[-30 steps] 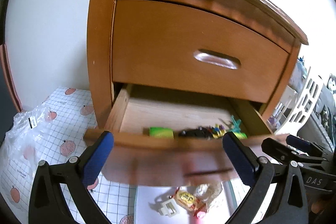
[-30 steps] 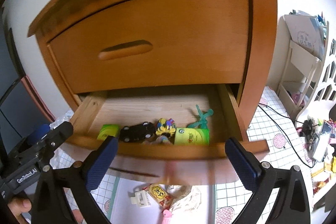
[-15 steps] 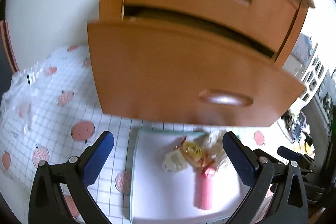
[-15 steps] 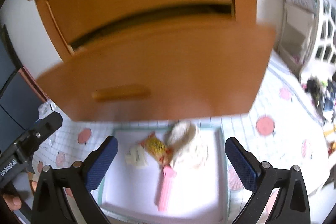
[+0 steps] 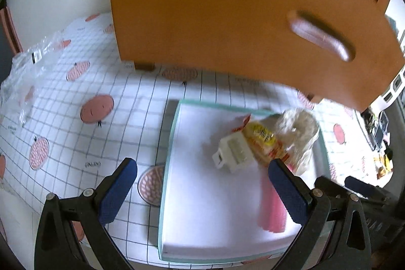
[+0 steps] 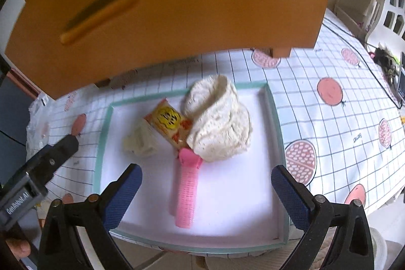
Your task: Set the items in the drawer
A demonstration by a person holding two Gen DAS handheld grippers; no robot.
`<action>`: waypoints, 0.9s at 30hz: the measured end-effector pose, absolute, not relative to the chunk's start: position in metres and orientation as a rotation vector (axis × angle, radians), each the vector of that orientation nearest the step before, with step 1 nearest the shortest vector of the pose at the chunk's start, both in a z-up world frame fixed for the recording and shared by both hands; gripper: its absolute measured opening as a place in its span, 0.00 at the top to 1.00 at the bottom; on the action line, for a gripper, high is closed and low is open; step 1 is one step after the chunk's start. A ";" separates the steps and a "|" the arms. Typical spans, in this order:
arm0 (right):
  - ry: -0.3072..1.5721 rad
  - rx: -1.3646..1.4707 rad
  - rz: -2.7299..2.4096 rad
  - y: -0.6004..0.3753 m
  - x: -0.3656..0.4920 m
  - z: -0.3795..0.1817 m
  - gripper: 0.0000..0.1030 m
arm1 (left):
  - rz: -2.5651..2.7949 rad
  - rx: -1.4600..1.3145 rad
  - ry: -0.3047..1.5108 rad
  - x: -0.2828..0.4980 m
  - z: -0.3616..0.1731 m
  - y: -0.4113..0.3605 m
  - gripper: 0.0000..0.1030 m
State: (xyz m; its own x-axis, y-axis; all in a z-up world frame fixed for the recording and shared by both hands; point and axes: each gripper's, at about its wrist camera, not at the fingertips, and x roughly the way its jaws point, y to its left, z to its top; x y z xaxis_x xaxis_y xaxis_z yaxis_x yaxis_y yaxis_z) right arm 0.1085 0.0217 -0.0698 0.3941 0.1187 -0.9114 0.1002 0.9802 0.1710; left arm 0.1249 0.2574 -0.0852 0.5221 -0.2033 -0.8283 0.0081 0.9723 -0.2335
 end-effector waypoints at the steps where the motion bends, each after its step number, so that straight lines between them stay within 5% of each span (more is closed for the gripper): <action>1: 1.179 0.223 0.008 0.021 0.109 -0.074 0.00 | -0.132 -0.206 1.026 0.124 -0.089 0.256 0.00; 12: 1.230 0.370 -0.011 0.004 0.121 -0.093 0.00 | -0.241 -0.166 1.135 0.114 -0.122 0.219 0.00; 27: 1.167 0.459 0.052 -0.004 0.136 -0.106 0.18 | -0.354 -0.112 1.188 0.116 -0.136 0.164 0.00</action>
